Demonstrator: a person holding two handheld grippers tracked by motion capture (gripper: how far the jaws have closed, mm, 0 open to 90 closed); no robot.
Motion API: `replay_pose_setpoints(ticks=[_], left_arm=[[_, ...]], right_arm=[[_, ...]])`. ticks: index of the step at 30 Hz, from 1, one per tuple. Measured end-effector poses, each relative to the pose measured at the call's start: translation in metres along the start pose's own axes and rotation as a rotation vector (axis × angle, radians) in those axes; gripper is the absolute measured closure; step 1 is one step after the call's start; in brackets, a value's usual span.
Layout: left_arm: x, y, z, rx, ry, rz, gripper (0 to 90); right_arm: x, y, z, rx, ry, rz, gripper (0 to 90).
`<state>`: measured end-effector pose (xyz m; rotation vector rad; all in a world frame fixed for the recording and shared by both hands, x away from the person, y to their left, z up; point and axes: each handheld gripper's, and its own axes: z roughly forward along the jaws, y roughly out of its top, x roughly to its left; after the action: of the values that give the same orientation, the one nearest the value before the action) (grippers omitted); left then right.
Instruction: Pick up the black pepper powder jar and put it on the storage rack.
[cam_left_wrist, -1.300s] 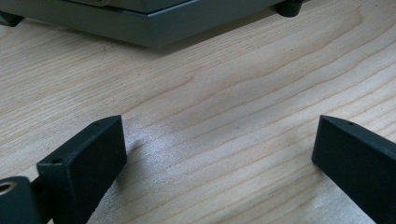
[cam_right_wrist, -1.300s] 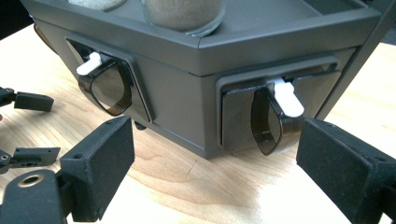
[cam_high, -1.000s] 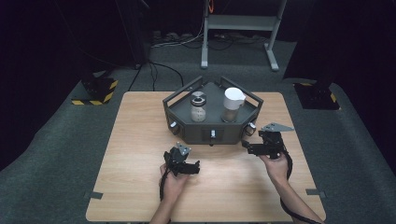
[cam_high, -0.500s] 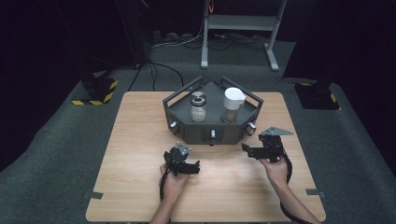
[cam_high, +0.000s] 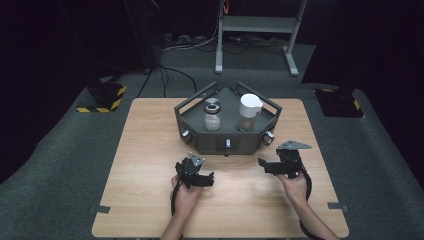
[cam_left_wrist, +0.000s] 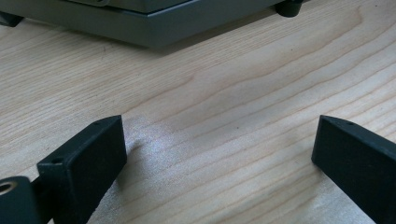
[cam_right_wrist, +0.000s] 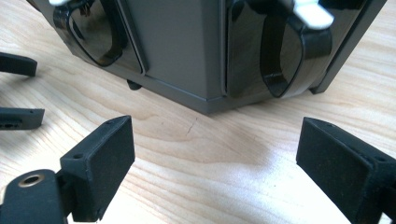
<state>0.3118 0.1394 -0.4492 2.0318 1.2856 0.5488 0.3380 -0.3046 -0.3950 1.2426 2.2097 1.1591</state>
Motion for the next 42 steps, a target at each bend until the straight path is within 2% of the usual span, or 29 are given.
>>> replay_pose_setpoints(ticks=[18,27,42], left_arm=[[0.000,0.000,0.000,0.001,0.001,0.006,3.1],[0.000,0.000,0.000,0.002,0.001,0.006,3.1],[0.000,0.000,0.000,0.002,0.001,0.006,3.1]], right_arm=[[0.003,-0.016,0.010,0.035,0.005,0.023,11.6],[0.009,-0.021,0.018,0.069,0.004,0.009,11.6],[0.016,-0.030,0.028,0.088,-0.024,-0.006,11.5]])
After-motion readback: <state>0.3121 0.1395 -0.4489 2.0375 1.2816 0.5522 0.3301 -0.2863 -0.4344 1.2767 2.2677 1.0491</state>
